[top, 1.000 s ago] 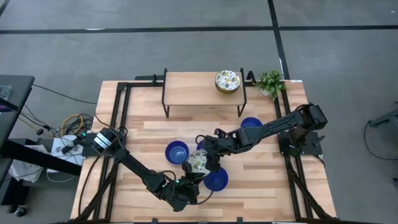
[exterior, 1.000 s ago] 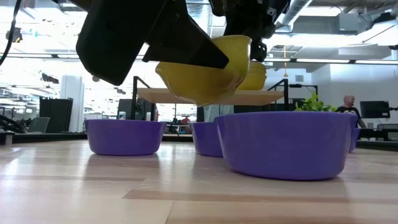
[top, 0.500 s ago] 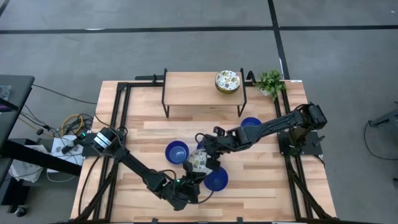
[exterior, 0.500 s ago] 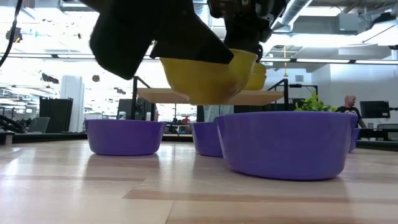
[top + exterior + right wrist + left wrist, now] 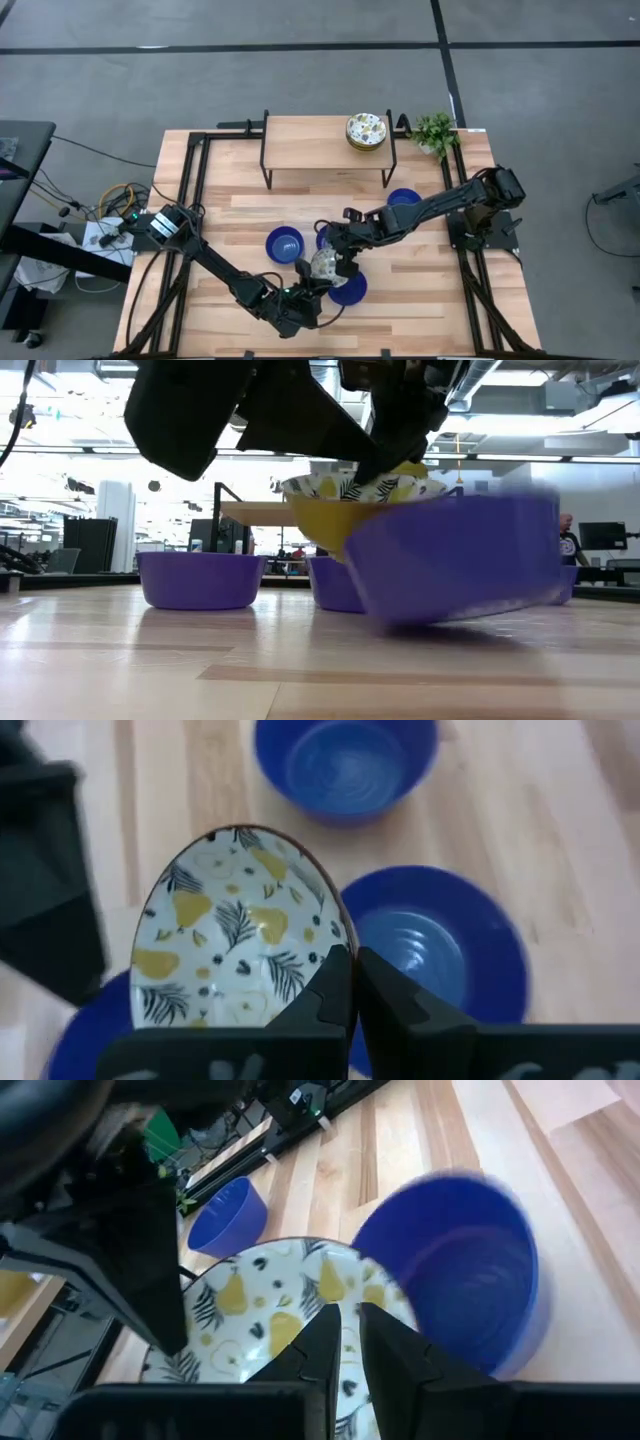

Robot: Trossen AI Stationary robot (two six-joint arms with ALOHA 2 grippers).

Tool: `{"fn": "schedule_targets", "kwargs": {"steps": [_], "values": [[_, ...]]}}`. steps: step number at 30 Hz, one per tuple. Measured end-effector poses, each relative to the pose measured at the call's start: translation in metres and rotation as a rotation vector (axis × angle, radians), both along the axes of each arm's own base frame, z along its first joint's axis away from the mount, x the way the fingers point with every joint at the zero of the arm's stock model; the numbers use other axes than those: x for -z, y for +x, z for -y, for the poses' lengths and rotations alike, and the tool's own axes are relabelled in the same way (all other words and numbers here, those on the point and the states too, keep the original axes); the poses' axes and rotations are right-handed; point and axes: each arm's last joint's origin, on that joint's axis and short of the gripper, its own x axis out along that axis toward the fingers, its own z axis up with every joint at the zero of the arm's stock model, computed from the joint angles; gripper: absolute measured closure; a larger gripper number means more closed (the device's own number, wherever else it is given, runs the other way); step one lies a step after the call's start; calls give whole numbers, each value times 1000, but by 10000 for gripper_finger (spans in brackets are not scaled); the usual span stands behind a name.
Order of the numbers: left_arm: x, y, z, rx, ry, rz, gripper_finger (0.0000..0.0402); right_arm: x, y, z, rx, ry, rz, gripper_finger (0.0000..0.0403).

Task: Pick & Place Mini bowls
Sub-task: Stack the yellow patterned bowl on top of the yellow patterned bowl on the shelf

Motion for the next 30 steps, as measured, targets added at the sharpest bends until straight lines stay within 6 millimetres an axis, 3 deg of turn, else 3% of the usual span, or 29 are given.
{"fn": "schedule_targets", "kwargs": {"steps": [10, 14, 23, 30], "values": [[0, -2, 2, -5, 7, 2, 359, -1, 1, 0, -1, 5, 12, 402], [-8, -8, 6, 5, 2, 15, 359, -12, 3, 0, -10, 3, 19, 402], [-32, -35, 18, 28, -52, 83, 366, -67, 7, 5, -9, -26, 20, 402], [-26, -62, 0, 13, -151, 97, 368, -120, -5, 34, 101, -105, 46, 402]]}}
